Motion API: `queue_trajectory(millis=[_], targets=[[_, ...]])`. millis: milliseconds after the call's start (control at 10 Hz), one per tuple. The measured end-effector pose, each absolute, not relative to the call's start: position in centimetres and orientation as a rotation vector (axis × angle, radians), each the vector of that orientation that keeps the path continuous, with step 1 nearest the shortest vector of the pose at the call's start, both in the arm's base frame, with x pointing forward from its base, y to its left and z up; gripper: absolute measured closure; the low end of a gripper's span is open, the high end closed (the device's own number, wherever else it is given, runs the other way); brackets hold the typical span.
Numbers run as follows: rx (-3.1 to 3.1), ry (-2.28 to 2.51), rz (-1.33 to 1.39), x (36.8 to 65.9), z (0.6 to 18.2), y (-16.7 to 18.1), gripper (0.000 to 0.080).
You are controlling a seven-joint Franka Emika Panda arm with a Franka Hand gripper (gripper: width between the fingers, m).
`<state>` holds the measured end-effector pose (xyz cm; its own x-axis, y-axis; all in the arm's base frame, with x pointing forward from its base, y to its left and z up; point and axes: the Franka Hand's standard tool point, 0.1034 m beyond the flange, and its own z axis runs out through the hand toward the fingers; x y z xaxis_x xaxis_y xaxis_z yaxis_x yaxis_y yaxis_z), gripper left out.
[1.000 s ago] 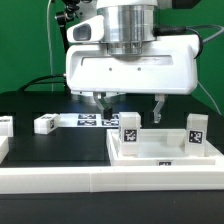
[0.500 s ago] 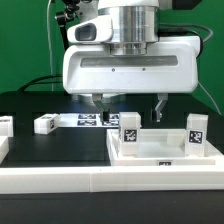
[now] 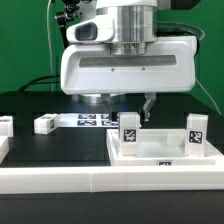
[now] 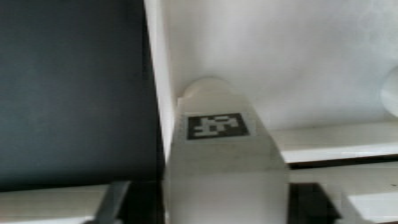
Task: Assemble square table
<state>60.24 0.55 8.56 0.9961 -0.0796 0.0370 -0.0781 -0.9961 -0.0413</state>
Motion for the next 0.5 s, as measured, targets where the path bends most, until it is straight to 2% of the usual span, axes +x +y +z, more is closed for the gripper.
queue_trajectory(millis=[200, 500], targets=[[-3.095, 0.168, -0.059, 60.24, 8.56, 0.56, 0.0512], [-3.045, 0.556, -0.058, 60.22, 8.51, 0.55, 0.0512]])
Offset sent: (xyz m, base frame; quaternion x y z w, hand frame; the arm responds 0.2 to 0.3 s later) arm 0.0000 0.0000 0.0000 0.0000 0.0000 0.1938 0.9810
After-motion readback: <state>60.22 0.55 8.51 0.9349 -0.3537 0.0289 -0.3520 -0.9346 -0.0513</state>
